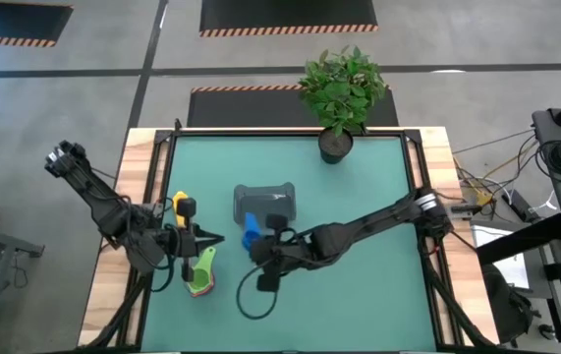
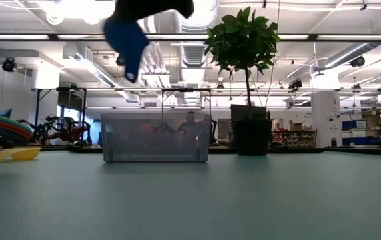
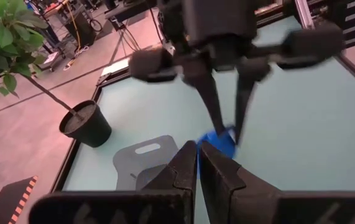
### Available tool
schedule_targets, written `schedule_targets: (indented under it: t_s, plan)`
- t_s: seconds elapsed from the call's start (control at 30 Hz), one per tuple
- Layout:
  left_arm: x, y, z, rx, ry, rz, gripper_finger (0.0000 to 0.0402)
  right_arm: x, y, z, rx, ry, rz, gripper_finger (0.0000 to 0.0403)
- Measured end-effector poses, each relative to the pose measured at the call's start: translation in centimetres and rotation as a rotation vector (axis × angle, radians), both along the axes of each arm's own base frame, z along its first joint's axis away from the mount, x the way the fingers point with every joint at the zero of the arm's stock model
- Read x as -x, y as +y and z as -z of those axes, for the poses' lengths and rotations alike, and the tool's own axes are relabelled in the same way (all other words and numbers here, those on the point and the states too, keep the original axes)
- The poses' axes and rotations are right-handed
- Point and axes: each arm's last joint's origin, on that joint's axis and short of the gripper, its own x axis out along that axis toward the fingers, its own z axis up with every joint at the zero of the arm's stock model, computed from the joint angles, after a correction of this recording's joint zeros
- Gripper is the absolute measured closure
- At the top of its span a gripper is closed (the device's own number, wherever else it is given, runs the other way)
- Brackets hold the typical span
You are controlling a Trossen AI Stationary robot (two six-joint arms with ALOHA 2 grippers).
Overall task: Nest measuring cups in basket
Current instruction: Stack the blue measuring cup on top of the green measuring cup
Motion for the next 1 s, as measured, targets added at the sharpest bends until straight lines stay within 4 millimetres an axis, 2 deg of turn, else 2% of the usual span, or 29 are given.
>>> schedule_targets:
  t_s: [0.2,0.33,0.67,0.87,1.0]
  plan:
    - [0.1,0.0,-0.6,0.023,-0.014,0.011,0.0402,-3.2,1.0,0.7,0.099,-0.009,-0.085,0.0365]
    - [0.3,-0.1,-1.3,0.040,-0.027,0.019,0.0402,-4.6,1.4,1.3,0.149,-0.015,-0.126,0.0365]
    - [1.3,-1.1,-3.5,0.085,-0.070,0.093,0.0402,-7.1,2.3,3.4,0.228,-0.030,-0.190,0.0365]
    - [1.9,-1.6,-4.1,0.094,-0.076,0.130,0.0402,-8.6,2.9,4.8,0.249,-0.116,-0.241,0.0365]
    - [2.1,-1.7,-4.2,0.098,-0.078,0.140,0.0402,-8.9,2.8,4.9,0.231,-0.159,-0.269,0.0365]
